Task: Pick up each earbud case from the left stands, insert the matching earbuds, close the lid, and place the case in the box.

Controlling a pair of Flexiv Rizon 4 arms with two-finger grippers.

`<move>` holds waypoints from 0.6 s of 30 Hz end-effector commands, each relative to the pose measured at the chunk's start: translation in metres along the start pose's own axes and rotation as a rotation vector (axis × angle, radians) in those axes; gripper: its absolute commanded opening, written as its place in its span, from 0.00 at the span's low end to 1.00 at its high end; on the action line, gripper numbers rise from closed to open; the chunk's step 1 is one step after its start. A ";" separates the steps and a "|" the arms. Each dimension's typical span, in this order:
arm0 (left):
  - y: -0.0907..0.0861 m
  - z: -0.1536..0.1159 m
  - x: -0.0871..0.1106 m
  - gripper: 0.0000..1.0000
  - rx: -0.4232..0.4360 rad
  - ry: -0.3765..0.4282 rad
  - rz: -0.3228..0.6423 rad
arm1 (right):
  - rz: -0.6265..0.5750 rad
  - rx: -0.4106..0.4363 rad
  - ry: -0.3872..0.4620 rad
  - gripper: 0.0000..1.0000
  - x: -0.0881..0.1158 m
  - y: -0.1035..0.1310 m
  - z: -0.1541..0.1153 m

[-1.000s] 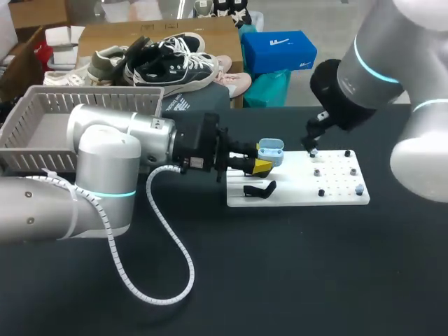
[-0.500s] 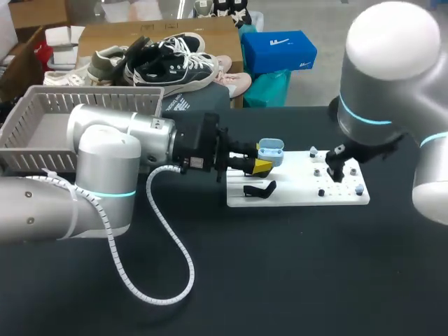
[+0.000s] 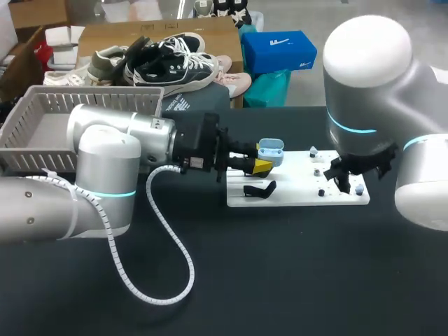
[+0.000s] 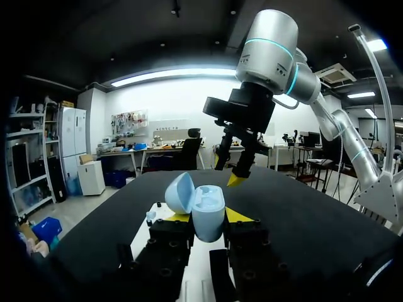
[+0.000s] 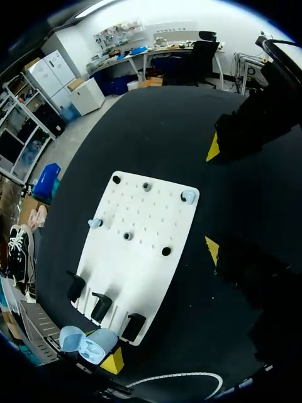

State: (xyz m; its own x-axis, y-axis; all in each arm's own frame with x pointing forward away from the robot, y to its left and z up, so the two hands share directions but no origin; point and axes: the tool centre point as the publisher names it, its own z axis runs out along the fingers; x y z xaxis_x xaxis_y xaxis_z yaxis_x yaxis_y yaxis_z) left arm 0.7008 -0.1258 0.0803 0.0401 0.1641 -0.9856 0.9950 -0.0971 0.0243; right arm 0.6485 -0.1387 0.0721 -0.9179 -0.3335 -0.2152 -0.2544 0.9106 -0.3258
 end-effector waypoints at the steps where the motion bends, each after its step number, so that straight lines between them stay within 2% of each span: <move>1: 0.000 0.001 0.000 0.00 -0.003 0.000 0.001 | 0.000 0.001 0.020 0.49 -0.003 0.005 0.008; 4: 0.000 0.001 0.000 0.00 -0.003 0.000 0.001 | 0.002 0.004 0.035 0.50 -0.002 0.005 0.014; 7: 0.000 0.001 0.000 0.00 -0.003 0.000 0.001 | 0.005 0.001 0.052 0.67 -0.001 0.005 0.019; 13: 0.000 0.001 0.000 0.00 -0.003 0.000 0.001 | 0.013 -0.005 0.072 0.64 0.000 0.004 0.028; 18: 0.000 0.001 0.000 0.00 -0.003 0.000 0.001 | 0.020 -0.008 0.080 0.53 -0.002 0.002 0.034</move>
State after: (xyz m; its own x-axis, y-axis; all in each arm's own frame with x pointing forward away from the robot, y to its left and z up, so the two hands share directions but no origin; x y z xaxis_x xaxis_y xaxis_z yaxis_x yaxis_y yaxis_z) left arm 0.7008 -0.1258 0.0803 0.0401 0.1641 -0.9856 0.9950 -0.0971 0.0243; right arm 0.6556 -0.1457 0.0431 -0.9424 -0.2965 -0.1550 -0.2377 0.9193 -0.3135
